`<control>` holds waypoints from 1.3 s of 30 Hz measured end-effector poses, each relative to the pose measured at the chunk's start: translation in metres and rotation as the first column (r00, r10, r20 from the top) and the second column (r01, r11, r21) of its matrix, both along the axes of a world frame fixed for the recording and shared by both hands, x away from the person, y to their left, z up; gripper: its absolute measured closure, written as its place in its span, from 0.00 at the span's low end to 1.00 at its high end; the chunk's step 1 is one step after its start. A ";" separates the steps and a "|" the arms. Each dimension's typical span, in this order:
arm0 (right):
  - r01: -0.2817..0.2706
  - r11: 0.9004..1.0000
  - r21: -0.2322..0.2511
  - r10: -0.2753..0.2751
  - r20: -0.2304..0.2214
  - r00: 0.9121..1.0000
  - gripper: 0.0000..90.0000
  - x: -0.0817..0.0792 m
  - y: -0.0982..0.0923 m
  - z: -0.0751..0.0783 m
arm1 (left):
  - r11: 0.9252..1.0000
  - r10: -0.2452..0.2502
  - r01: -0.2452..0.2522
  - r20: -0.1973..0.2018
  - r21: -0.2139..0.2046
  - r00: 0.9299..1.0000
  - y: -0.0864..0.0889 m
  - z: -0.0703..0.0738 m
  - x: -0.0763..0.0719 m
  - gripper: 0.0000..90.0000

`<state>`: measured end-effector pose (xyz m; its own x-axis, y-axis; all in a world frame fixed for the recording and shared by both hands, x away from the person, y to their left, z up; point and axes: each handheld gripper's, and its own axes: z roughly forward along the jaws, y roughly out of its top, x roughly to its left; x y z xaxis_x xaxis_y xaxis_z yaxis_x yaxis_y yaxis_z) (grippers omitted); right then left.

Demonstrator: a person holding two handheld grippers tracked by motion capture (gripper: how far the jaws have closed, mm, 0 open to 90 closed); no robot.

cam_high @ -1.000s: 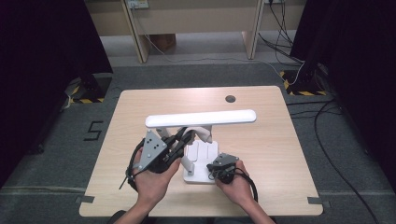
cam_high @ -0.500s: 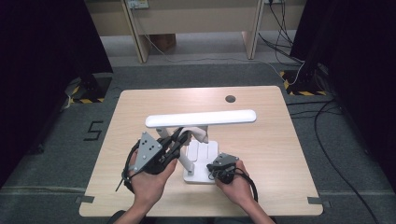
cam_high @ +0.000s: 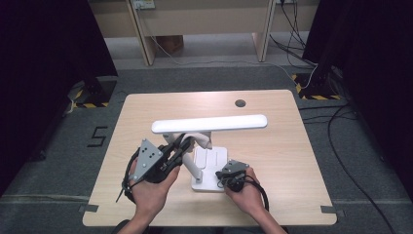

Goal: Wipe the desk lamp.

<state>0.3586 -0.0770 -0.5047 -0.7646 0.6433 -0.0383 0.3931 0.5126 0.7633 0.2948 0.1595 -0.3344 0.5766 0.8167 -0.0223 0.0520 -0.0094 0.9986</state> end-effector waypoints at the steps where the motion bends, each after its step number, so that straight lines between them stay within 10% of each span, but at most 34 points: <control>1: -0.001 1.000 0.001 0.001 -0.001 1.000 1.00 0.000 0.000 0.000 | 1.000 0.002 -0.002 0.000 0.000 1.000 0.001 0.000 0.000 0.90; 39: 0.001 1.000 0.000 -0.001 0.001 1.000 1.00 0.000 0.000 0.000 | 0.997 0.071 -0.071 0.016 -0.001 0.997 0.014 -0.001 -0.011 0.90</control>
<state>0.3586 -0.0769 -0.5047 -0.7641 0.6439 -0.0392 0.3929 0.5127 0.7634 0.2838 0.1731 -0.3356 0.5173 0.8557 -0.0141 0.0367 -0.0057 0.9993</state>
